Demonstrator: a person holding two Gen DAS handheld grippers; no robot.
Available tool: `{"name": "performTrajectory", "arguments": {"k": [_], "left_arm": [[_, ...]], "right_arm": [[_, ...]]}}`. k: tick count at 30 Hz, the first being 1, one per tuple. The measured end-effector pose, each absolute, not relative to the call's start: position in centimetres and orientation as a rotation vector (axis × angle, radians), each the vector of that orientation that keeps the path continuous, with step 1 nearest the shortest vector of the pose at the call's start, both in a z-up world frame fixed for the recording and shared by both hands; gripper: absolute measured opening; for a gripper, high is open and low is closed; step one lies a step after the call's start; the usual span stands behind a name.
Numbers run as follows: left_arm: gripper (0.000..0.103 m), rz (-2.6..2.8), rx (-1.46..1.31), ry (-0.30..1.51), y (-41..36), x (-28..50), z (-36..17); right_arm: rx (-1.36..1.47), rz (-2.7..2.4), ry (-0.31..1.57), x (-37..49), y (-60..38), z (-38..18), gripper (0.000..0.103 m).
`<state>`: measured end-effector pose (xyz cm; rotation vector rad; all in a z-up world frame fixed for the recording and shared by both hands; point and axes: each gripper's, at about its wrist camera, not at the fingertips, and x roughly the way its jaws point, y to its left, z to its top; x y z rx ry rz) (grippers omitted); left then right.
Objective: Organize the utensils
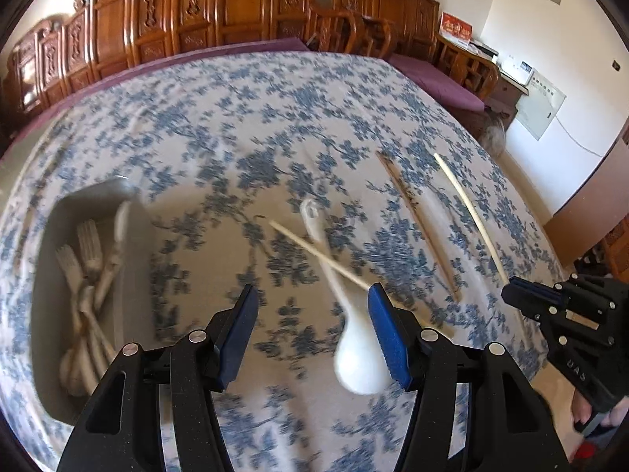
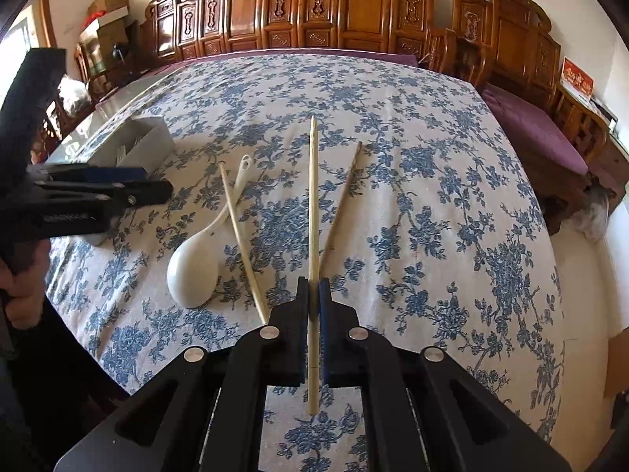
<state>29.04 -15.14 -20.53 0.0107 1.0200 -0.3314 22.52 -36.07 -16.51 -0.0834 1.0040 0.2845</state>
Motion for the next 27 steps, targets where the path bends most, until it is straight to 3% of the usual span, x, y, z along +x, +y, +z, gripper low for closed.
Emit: {"name": "performTrajectory", "arguments": {"k": [10, 24, 27], "left_arm": [[0.03, -0.376, -0.016, 1.145, -20.4, 30.9, -23.7], [0.03, -0.283, 0.092, 1.202, -23.5, 31.1, -25.3], [0.024, -0.261, 0.12, 1.185, -24.0, 31.2, -25.3]], "right_arm": [[-0.008, 0.209, 1.03, 23.6, -40.3, -17.4, 0.006], [0.034, 0.224, 1.007, 23.7, -40.8, -16.6, 0.007], [0.041, 0.223, 1.002, 23.7, -41.0, -16.3, 0.007]]}}
